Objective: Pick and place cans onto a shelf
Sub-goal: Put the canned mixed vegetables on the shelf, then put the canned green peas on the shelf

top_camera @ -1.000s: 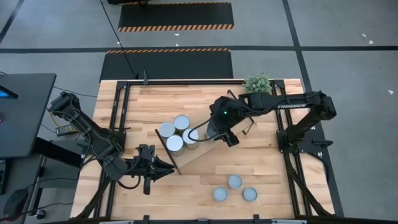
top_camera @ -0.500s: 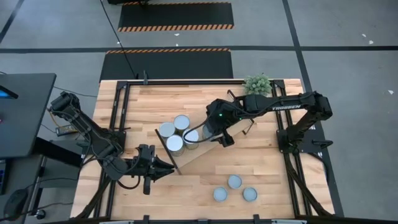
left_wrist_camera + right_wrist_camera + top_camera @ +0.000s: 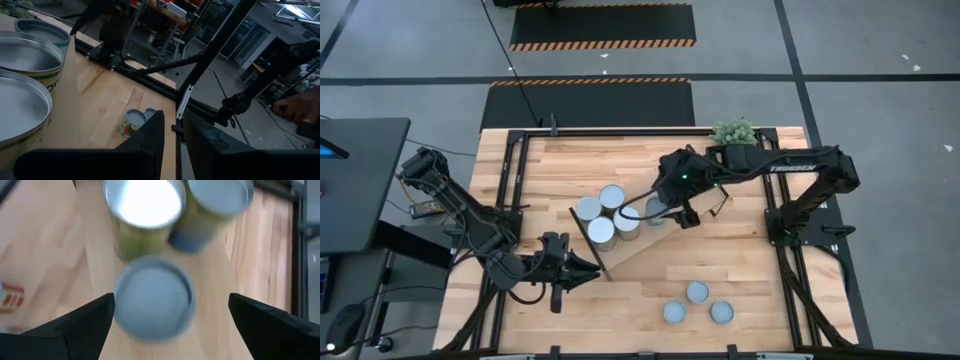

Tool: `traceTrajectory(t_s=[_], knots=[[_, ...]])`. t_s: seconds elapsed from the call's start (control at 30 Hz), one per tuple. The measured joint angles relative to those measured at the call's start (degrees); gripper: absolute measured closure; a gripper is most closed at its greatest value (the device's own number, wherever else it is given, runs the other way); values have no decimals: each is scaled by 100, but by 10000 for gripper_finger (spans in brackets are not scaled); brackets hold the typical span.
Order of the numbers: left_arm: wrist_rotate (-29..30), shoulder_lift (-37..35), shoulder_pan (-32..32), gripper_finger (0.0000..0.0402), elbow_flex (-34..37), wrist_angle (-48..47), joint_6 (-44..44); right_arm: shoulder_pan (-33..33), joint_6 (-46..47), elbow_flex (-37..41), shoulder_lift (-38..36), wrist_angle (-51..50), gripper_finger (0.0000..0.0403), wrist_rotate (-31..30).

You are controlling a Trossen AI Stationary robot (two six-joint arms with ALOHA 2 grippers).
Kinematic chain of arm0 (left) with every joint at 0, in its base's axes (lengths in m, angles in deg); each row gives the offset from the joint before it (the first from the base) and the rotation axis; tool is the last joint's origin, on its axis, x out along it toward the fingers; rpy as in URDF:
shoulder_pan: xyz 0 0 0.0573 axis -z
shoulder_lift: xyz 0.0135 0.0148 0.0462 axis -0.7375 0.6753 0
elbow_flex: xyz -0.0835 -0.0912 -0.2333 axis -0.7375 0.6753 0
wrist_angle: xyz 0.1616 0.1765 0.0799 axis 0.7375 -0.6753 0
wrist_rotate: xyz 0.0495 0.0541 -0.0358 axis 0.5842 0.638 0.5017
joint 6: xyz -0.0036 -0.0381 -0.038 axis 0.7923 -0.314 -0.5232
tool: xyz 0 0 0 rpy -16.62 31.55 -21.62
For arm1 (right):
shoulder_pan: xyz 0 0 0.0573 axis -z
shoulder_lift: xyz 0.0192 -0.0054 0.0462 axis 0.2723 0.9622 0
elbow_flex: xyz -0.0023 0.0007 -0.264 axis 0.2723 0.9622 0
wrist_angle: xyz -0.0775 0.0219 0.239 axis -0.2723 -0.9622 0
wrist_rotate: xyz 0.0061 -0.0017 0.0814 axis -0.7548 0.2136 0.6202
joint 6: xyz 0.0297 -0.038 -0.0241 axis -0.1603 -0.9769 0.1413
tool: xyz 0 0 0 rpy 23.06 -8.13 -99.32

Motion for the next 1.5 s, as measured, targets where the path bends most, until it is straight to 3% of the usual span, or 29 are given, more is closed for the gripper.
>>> traceTrajectory(t_s=[0.17,0.3,0.47,0.9,1.1,1.3,1.5], knots=[[-2,0,0,324,0,-7,26,36,265,88,-47,-881,9,-158],[-2,0,0,324,0,-17,106,49,451,193,-104,-919,16,-317],[-2,0,-33,324,0,-3,103,114,694,461,-104,-579,27,-816],[-4,0,-31,324,0,41,-49,163,887,968,-98,682,37,-965],[-9,0,-31,324,0,41,-55,136,891,968,-98,610,37,-1019],[-63,0,-20,324,0,47,-56,-104,1327,898,-414,-170,37,-1255],[-66,0,-22,324,0,25,-47,-803,2425,898,-728,-197,37,-1259]])
